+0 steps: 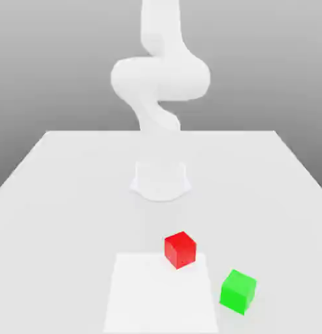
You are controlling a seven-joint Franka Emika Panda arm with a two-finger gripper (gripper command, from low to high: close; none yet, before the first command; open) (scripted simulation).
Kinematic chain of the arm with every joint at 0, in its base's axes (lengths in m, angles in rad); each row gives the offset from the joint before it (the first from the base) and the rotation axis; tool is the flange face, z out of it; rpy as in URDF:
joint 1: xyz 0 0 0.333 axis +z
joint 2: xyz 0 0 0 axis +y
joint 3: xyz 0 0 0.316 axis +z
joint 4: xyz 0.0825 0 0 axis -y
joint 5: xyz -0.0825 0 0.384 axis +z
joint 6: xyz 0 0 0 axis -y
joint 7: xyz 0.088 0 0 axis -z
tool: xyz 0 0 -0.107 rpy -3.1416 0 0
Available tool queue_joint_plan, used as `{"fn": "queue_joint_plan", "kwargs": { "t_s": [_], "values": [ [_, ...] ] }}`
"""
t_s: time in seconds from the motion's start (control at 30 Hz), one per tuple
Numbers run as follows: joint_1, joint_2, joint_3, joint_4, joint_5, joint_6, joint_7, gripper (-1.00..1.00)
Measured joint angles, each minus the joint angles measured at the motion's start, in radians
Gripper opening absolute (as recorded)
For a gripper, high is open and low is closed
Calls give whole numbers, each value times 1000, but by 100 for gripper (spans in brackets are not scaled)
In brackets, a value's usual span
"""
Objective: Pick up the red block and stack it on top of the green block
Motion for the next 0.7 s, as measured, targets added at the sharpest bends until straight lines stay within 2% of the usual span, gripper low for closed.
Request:
{"fn": "queue_joint_plan", "kwargs": {
  "t_s": [0.53, 0.7],
  "values": [
    [135, 497, -43, -542, -20, 411, -316, 0],
    [146, 779, -31, -577, 10, 637, -382, 0]
  ]
}}
